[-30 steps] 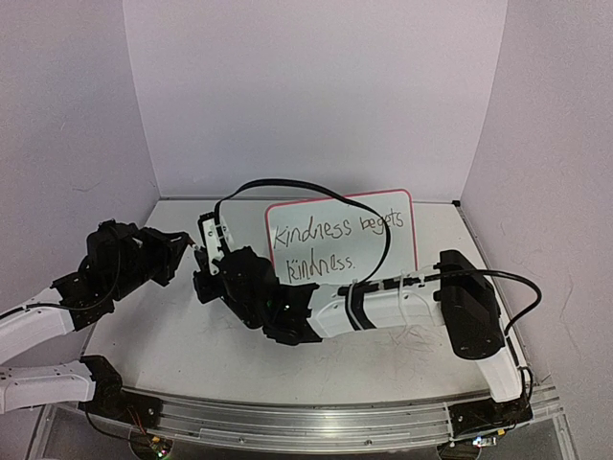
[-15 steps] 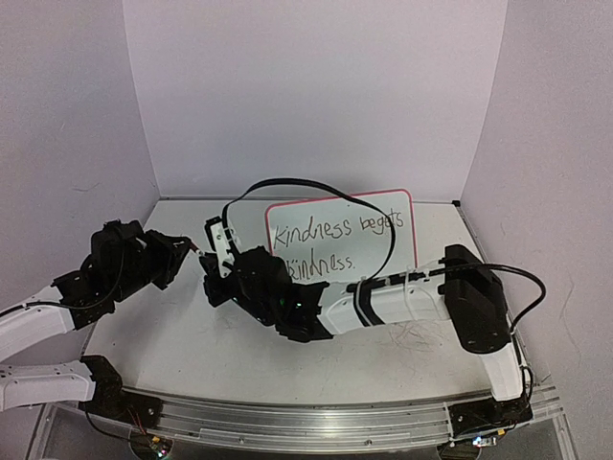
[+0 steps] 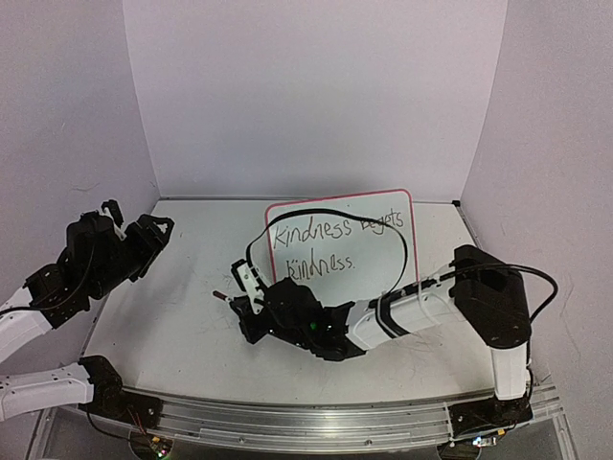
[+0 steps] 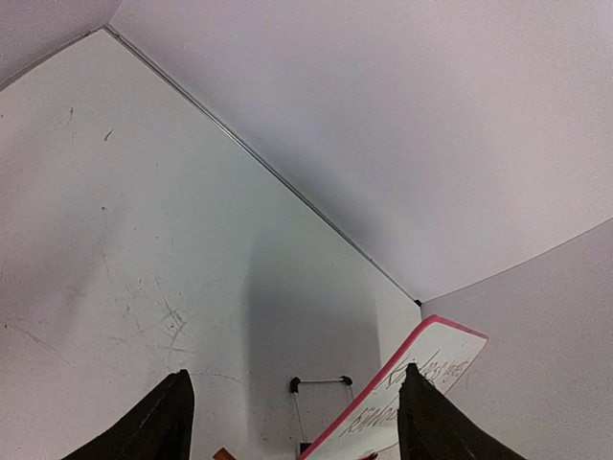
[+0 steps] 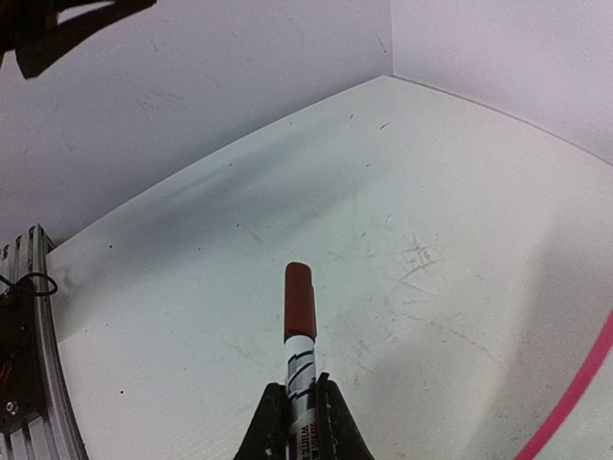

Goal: Write a sentence on the whiteboard
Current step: Put down the whiteboard marker at the center of the board.

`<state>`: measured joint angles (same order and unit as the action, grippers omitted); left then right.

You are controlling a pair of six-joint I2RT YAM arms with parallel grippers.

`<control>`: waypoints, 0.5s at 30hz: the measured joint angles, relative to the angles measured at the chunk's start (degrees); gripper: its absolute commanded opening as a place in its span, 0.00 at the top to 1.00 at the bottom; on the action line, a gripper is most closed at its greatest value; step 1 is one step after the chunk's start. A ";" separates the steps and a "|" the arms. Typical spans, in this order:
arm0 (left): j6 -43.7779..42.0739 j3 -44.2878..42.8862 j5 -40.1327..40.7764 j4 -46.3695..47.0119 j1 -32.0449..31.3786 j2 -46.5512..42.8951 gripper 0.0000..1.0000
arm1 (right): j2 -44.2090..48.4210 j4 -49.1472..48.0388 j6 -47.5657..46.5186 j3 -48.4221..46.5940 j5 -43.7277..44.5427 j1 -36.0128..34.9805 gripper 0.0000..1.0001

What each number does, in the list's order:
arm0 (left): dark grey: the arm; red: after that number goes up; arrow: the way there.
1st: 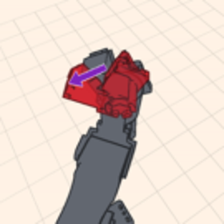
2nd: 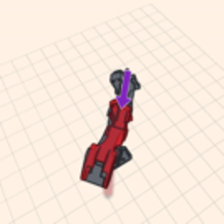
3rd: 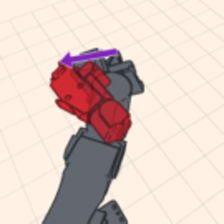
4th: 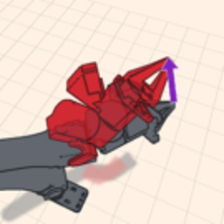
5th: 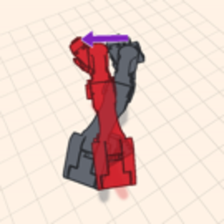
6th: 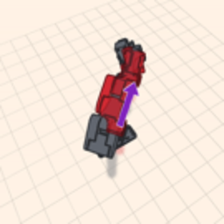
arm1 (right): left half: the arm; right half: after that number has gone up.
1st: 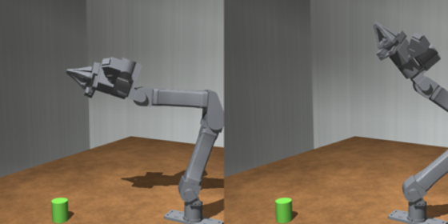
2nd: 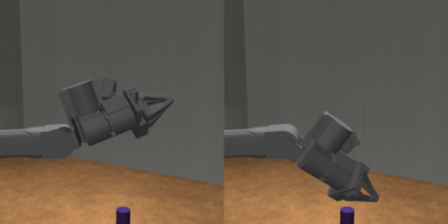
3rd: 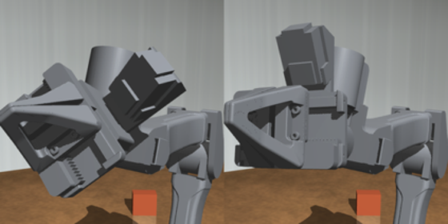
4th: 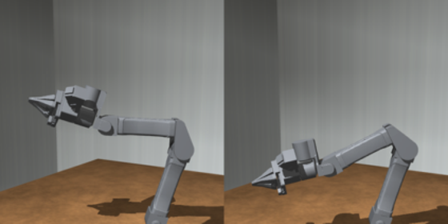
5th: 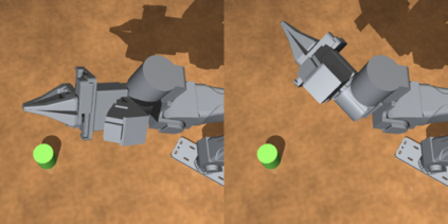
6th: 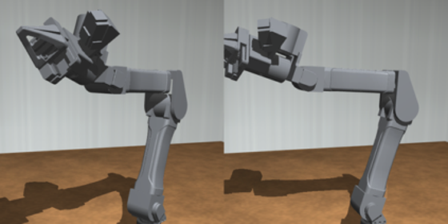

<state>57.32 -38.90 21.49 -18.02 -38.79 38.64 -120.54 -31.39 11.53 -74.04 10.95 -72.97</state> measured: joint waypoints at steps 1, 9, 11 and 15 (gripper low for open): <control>-0.26 -0.04 -0.04 -0.22 0.00 0.10 0.27 | -1.63 0.44 0.23 -1.31 0.17 -0.35 0.98; -1.67 -0.11 -0.33 -1.60 0.00 0.33 0.27 | -7.84 6.46 0.95 -3.86 3.03 -2.55 0.71; -1.86 -0.11 -0.35 -1.60 0.00 0.30 0.26 | -7.81 6.72 1.31 -3.53 3.47 -2.55 0.57; -2.85 -0.45 -0.32 -1.86 0.00 0.47 0.23 | -6.40 7.15 2.35 0.10 4.34 -2.55 0.35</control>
<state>54.47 -39.34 21.18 -19.88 -38.79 39.11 -126.94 -24.24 13.89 -73.94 15.29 -75.53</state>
